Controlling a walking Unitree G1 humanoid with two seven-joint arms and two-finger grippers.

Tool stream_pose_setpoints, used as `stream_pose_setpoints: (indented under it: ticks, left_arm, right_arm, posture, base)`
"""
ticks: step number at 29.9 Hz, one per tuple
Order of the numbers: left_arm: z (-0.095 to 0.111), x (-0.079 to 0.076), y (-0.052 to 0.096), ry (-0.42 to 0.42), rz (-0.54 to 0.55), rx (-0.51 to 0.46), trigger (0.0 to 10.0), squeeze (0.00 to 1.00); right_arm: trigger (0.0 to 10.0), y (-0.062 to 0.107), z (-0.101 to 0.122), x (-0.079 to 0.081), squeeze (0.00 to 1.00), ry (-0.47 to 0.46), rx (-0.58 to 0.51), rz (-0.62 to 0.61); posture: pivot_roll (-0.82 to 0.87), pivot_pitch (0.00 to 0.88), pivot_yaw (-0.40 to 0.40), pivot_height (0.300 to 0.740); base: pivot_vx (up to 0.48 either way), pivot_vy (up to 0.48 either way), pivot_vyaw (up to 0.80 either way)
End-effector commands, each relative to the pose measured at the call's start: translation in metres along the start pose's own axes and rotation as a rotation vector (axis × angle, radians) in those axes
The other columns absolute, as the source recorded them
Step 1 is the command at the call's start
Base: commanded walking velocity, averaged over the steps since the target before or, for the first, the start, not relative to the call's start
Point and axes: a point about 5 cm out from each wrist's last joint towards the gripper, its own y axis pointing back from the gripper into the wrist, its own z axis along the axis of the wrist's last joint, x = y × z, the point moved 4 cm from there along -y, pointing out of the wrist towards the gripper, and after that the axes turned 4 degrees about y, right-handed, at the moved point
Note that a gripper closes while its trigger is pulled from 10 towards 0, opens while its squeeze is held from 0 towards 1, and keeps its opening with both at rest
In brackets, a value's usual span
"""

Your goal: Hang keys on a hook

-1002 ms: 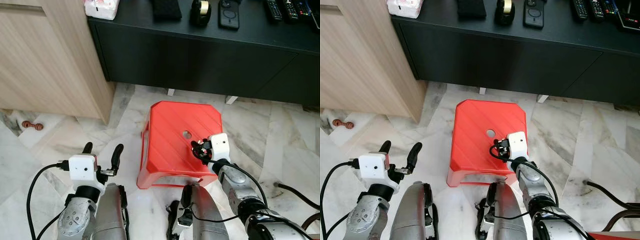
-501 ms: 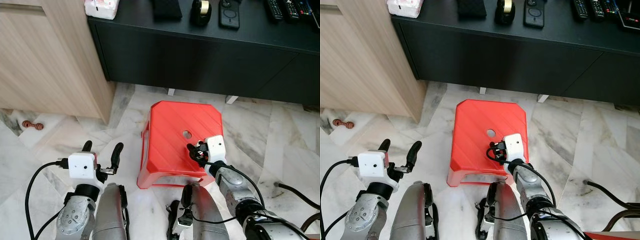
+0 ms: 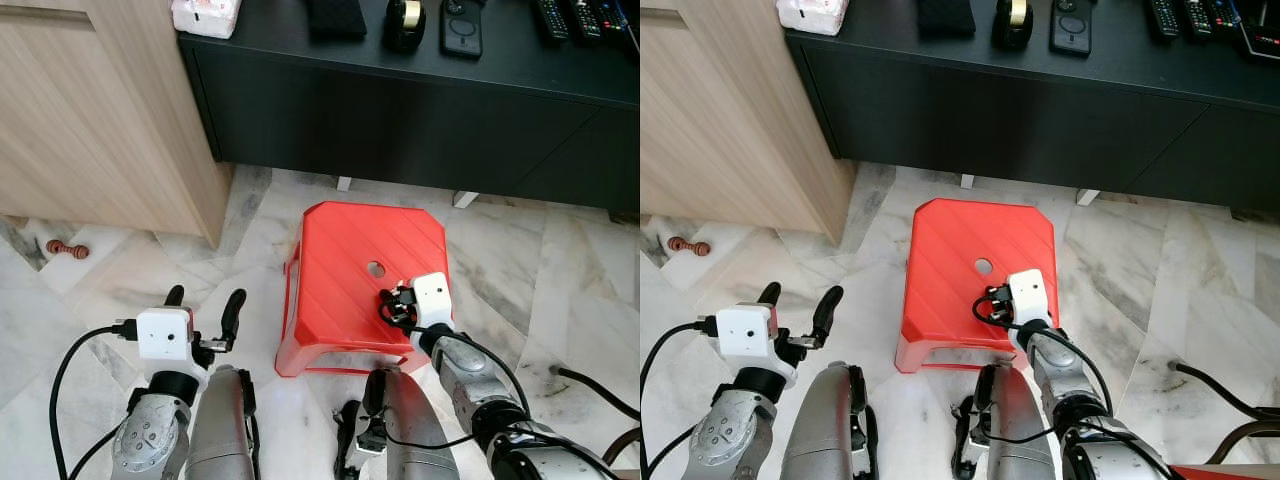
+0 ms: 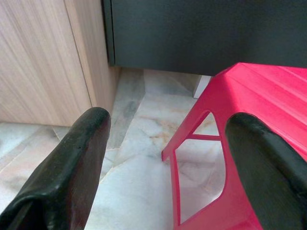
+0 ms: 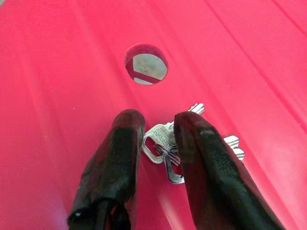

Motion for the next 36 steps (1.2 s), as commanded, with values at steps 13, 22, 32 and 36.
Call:
stream_pose_setpoints:
  ticks: [13, 22, 32, 36]
  left_arm:
    - [-0.006, -0.002, 0.005, -0.015, -0.013, 0.036, 10.0, 0.0]
    - [-0.009, -0.002, 0.005, -0.015, -0.019, 0.047, 10.0, 0.0]
    - [-0.012, -0.003, 0.004, -0.013, -0.022, 0.056, 10.0, 0.0]
    - [-0.013, -0.004, 0.004, -0.011, -0.022, 0.06, 10.0, 0.0]
  right_arm:
    - [10.0, 0.009, -0.023, -0.003, 0.0, -0.032, 0.071, -0.023]
    - [9.8, 0.01, -0.029, -0.001, 0.0, -0.049, 0.088, -0.026]
    - [9.8, 0.012, -0.032, -0.007, 0.0, -0.049, 0.1, -0.071]
    - [0.0, 0.014, -0.032, -0.013, 0.0, -0.037, 0.11, -0.093]
  posture:
    - [0.23, 0.42, -0.127, 0.619]
    - [0.23, 0.425, -0.124, 0.619]
    - [0.22, 0.426, -0.122, 0.619]
    - [0.22, 0.425, -0.122, 0.619]
  base:
    - [0.0, 0.0, 0.0]
    - [0.0, 0.0, 0.0]
    - [0.0, 0.0, 0.0]
    - [0.0, 0.0, 0.0]
